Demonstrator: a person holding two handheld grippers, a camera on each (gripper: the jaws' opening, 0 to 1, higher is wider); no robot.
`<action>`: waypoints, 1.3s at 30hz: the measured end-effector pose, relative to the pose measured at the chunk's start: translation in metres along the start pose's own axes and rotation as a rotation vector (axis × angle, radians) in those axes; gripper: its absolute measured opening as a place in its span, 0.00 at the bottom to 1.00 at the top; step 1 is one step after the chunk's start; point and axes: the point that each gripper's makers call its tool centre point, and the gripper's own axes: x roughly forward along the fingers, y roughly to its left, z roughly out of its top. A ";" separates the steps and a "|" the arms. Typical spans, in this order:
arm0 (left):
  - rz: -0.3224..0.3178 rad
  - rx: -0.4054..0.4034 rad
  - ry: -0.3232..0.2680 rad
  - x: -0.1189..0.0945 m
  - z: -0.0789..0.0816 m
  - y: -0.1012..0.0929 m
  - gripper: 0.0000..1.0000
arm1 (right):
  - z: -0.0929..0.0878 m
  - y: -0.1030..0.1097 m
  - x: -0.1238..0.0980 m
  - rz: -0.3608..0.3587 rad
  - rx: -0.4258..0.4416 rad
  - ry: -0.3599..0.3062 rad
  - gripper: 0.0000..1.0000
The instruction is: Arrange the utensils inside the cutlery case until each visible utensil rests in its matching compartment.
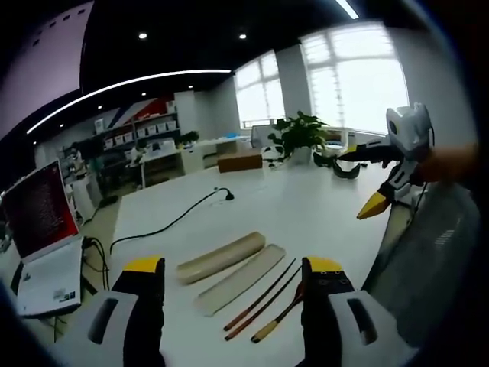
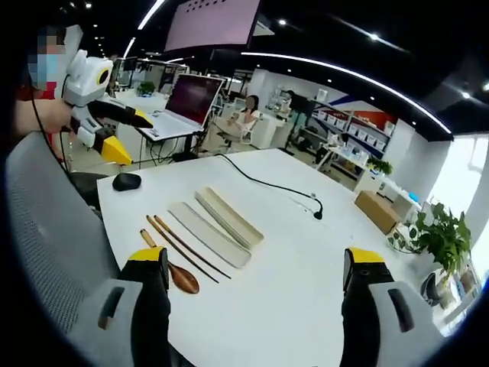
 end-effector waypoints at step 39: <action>-0.016 -0.029 0.000 0.001 0.000 -0.003 0.75 | -0.004 0.014 0.005 0.062 0.014 0.021 0.91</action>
